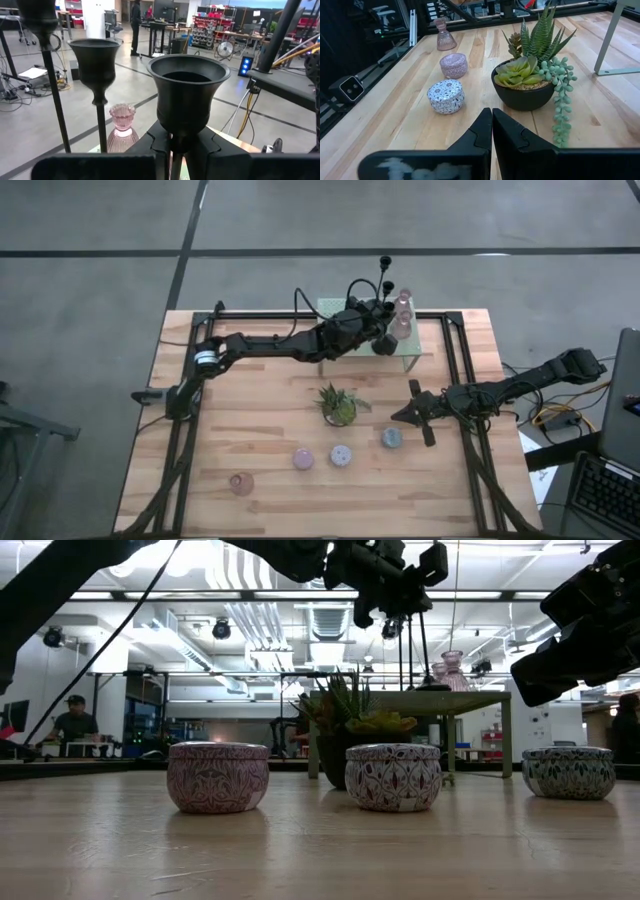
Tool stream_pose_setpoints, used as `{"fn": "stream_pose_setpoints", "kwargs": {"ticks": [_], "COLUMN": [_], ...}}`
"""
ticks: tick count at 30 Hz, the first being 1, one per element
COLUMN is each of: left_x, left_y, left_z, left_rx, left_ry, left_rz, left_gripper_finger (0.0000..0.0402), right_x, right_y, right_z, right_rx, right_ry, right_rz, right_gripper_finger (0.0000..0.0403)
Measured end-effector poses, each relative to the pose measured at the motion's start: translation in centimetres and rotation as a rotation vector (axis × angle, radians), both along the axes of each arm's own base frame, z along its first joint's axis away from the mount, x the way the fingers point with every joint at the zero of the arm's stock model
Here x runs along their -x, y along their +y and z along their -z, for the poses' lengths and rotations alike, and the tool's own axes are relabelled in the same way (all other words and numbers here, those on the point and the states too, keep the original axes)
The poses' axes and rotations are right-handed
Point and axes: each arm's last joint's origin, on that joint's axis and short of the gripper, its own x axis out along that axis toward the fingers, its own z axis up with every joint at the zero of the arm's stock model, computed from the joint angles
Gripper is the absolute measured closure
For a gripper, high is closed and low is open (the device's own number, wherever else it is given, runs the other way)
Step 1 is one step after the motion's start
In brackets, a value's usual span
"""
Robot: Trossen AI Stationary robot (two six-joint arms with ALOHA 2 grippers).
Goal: Pick & Place candle stick holders
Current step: Put the black candle holder on the shelf
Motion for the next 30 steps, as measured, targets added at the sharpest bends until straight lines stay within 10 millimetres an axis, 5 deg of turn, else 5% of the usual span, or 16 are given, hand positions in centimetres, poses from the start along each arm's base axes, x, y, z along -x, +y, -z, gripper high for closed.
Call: {"fn": "stream_pose_setpoints", "kwargs": {"ticks": [20,30], "left_x": [0.06,0.07], "left_y": [0.44,0.46], "left_z": [-0.05,-0.16], "left_rx": [-0.019,-0.023], "left_ry": [-0.001,-0.011], "left_rz": [-0.012,-0.013], "left_gripper_finger": [0.0330,0.0264], "right_x": [0.00,0.00], "right_y": [0.00,0.00], "right_z": [0.00,0.00], "right_rx": [0.000,0.000], "right_ry": [0.000,0.000], "right_rz": [0.000,0.000], "right_gripper_finger": [0.0394,0.0394]}}
